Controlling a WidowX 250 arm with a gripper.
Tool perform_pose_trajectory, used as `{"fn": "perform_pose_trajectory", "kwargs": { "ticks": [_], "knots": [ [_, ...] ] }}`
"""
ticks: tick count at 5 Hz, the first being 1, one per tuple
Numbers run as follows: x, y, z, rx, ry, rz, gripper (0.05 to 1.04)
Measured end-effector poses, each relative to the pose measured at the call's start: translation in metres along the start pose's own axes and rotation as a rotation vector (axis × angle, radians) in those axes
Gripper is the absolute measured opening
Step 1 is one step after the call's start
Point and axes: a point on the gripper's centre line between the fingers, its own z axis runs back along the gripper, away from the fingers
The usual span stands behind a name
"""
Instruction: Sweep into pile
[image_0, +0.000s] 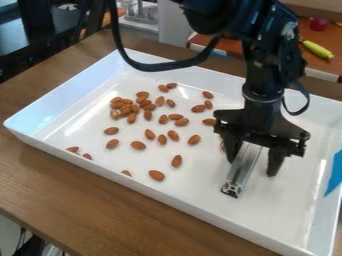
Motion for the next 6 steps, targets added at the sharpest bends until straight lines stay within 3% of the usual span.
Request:
{"fn": "perform_pose_trajectory", "kwargs": {
  "ticks": [1, 3, 4, 6],
  "knots": [
    [0.002, 0.012, 0.001, -0.025, 0.025, 0.016, 0.394],
    [0.006, 0.064, 0.011, -0.091, 0.068, 0.018, 0.381],
    [0.003, 0.089, 0.009, -0.083, 0.087, 0.005, 0.381],
    [0.006, 0.122, 0.004, -0.018, 0.039, -0.022, 0.381]
  ]
}}
